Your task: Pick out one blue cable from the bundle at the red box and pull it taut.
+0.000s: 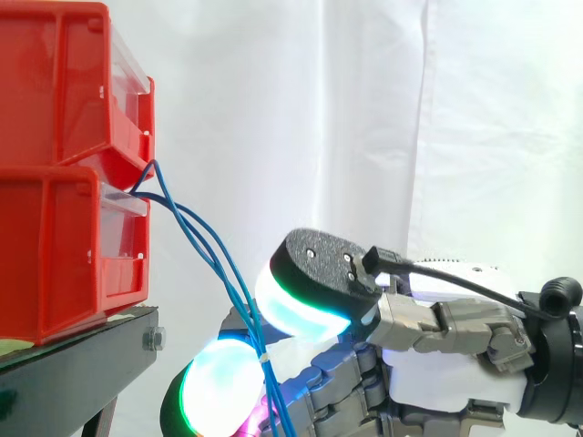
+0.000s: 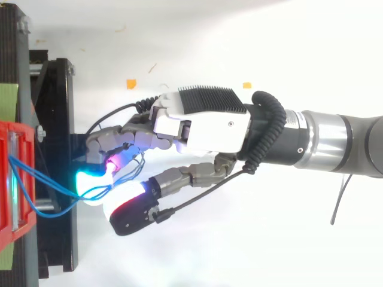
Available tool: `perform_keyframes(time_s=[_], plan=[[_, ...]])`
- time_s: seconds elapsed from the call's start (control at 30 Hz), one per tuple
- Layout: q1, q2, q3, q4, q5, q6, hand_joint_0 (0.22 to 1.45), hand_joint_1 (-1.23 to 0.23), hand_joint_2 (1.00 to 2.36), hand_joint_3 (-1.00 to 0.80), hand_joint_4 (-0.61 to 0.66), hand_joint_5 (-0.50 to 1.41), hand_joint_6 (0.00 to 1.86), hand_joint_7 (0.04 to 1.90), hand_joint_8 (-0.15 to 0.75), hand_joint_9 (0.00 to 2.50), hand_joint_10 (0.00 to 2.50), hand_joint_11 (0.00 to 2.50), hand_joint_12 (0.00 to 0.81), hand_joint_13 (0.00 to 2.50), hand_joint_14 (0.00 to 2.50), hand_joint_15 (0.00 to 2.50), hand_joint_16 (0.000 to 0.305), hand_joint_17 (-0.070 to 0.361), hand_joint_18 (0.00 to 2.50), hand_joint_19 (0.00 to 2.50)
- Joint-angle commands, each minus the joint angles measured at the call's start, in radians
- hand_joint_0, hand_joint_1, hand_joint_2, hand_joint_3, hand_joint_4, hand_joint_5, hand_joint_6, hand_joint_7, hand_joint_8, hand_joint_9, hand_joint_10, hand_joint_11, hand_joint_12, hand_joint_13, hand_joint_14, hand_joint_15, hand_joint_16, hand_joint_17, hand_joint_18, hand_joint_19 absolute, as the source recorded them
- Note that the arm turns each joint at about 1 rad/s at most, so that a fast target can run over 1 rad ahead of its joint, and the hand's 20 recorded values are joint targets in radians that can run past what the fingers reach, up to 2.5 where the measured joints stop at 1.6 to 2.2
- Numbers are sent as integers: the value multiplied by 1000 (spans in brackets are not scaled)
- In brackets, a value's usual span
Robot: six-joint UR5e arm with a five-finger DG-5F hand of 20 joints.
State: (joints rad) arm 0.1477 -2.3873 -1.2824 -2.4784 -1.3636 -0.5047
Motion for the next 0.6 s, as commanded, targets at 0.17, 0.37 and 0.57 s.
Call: perform_keyframes(time_s=[0.17, 0.37, 0.57], plan=[[0, -1, 0, 1, -3, 2, 614, -571, 1016, -310, 4, -109, 577, 1171, 202, 850, 14, 361, 295, 751, 19, 427, 43, 97, 489, 600], [0, -1, 2, 1, -6, 5, 615, -612, 1021, -170, 8, -123, 642, 1073, 210, 844, 14, 377, 298, 754, 17, 430, 43, 97, 496, 608], [0, -1, 2, 3, -6, 12, 619, -627, 1019, -115, 40, -132, 676, 1000, 217, 854, 15, 414, 306, 765, 19, 436, 46, 103, 515, 606]])
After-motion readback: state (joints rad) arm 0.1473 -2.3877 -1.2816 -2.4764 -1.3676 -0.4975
